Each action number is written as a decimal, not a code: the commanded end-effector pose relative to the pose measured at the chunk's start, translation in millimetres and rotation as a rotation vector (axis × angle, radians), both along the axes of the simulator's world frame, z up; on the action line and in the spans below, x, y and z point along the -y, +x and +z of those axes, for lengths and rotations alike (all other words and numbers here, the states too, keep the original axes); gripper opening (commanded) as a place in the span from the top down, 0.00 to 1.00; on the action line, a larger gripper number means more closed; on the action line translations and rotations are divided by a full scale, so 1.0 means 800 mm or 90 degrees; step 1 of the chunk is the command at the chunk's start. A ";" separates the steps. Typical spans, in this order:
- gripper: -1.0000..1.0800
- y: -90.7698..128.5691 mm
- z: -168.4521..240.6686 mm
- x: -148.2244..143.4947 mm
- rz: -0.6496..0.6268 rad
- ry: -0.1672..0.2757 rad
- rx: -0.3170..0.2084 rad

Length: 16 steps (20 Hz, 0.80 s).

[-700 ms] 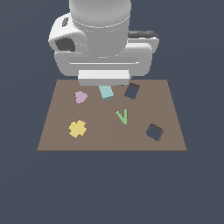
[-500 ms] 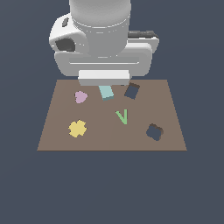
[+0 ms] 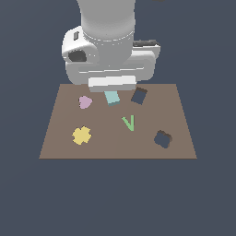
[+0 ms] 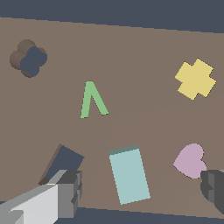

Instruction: Insert a designated object into the corresponding slot on a board.

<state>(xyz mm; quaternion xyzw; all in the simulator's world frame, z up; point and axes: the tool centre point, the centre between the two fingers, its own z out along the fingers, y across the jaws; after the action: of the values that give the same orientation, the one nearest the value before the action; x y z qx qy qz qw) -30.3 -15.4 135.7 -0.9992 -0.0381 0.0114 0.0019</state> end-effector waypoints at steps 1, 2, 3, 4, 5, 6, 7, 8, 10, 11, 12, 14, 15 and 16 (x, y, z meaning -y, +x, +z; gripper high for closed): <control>0.04 -0.010 -0.015 0.000 0.021 0.000 0.002; 0.04 -0.015 -0.022 0.001 0.032 0.000 0.003; 0.04 -0.020 -0.030 0.001 0.042 0.000 0.004; 0.04 -0.025 -0.038 0.002 0.054 0.000 0.005; 0.04 -0.029 -0.045 0.002 0.065 0.000 0.006; 0.04 -0.034 -0.053 0.003 0.075 0.000 0.007; 0.04 -0.038 -0.059 0.004 0.084 0.000 0.008; 0.04 -0.042 -0.066 0.004 0.093 0.000 0.009; 0.04 -0.048 -0.077 0.006 0.109 0.000 0.011; 0.04 -0.051 -0.083 0.007 0.116 0.001 0.011; 0.04 -0.054 -0.087 0.007 0.123 0.001 0.012; 0.04 -0.058 -0.095 0.009 0.133 0.001 0.013; 0.04 -0.060 -0.098 0.009 0.137 0.000 0.014; 0.04 -0.061 -0.101 0.010 0.141 0.000 0.014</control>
<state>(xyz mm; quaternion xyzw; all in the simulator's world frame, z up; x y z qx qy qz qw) -77.1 -22.6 58.9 -0.9898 -0.1426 0.0017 0.0008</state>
